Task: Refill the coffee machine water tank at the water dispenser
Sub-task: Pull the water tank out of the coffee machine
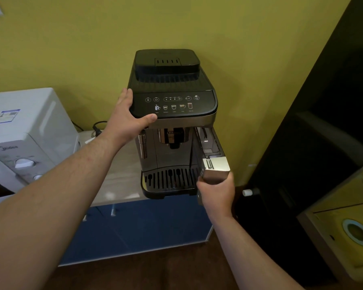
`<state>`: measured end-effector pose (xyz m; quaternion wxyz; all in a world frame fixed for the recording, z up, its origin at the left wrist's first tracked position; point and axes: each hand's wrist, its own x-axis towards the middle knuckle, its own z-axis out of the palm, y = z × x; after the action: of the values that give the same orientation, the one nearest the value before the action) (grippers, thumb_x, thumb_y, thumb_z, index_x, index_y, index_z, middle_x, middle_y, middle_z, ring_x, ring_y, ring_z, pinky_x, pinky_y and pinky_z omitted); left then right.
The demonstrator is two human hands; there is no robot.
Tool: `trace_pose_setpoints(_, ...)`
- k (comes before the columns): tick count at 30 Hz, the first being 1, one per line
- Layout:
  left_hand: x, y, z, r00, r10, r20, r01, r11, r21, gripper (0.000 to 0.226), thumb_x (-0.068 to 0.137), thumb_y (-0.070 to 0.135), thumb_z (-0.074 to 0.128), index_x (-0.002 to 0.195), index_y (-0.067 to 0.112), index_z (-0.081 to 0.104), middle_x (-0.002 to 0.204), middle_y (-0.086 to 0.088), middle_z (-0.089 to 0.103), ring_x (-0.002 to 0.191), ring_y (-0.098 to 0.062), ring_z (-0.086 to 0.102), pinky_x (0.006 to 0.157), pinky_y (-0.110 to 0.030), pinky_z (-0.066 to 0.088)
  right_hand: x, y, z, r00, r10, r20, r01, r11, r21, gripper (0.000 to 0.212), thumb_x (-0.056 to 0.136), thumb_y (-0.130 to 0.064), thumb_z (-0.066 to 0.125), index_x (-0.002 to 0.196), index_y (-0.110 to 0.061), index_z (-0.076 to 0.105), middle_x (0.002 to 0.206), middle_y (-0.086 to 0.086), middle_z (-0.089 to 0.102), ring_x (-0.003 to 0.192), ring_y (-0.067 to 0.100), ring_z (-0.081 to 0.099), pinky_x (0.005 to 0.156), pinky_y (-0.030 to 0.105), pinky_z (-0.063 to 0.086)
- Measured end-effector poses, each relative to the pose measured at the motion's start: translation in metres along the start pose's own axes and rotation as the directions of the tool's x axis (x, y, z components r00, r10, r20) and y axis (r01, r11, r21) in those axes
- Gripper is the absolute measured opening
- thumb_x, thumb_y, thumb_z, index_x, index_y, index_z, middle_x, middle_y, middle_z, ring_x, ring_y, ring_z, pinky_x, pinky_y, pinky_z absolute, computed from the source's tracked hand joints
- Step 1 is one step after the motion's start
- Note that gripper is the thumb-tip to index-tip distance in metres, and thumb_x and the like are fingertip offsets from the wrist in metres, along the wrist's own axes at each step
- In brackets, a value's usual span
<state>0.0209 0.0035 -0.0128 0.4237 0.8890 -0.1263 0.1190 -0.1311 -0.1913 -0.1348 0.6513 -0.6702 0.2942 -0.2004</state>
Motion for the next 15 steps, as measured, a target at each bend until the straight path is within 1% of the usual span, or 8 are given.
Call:
trace_pose_setpoints(3, -0.001, 0.003, -0.001, 1.0, -0.009, 0.005, 0.009, 1.0, 0.01, 0.098, 0.083, 0.036, 0.074, 0.156, 0.012, 0.012, 0.165, -0.004, 0.007, 0.151, -0.013, 0.005, 0.112, -0.02, 0.004, -0.015, 0.006, -0.013, 1.0, 0.011, -0.006, -0.011, 1.0, 0.027, 0.058, 0.066, -0.005, 0.085, 0.108, -0.024, 0.05, 0.108, 0.004, 0.059, 0.094, 0.015, 0.061, 0.049, 0.01, 0.048)
trace_pose_setpoints(8, -0.003, 0.004, 0.0, 1.0, -0.018, 0.021, 0.018, 1.0, 0.012, 0.097, 0.085, 0.036, 0.072, 0.156, 0.012, 0.01, 0.166, -0.004, 0.004, 0.151, -0.014, 0.003, 0.113, -0.022, 0.004, -0.033, 0.015, -0.031, 1.0, 0.005, -0.008, -0.005, 0.999, 0.044, 0.061, 0.066, -0.001, 0.085, 0.111, -0.026, 0.051, 0.107, 0.0, 0.062, 0.098, 0.014, 0.062, 0.06, 0.014, 0.049)
trace_pose_setpoints(12, -0.005, 0.003, 0.002, 0.999, -0.033, 0.026, 0.033, 0.999, 0.025, 0.095, 0.087, 0.039, 0.068, 0.157, 0.014, 0.008, 0.166, -0.003, 0.002, 0.151, -0.014, 0.002, 0.113, -0.024, 0.004, -0.044, 0.021, -0.044, 1.0, 0.006, -0.014, -0.005, 1.0, 0.012, 0.062, 0.065, -0.003, 0.086, 0.108, -0.029, 0.049, 0.107, 0.001, 0.061, 0.098, 0.015, 0.061, 0.06, 0.015, 0.049)
trace_pose_setpoints(15, -0.013, 0.006, 0.007, 0.998, -0.057, -0.015, 0.058, 0.998, 0.03, 0.09, 0.089, 0.043, 0.064, 0.157, 0.016, 0.011, 0.165, -0.004, 0.007, 0.151, -0.019, 0.008, 0.118, -0.031, 0.011, -0.051, 0.023, -0.058, 1.0, 0.004, -0.004, -0.004, 1.0, -0.002, 0.062, 0.066, -0.003, 0.086, 0.114, -0.024, 0.052, 0.108, -0.001, 0.062, 0.101, 0.016, 0.062, 0.059, 0.014, 0.053)
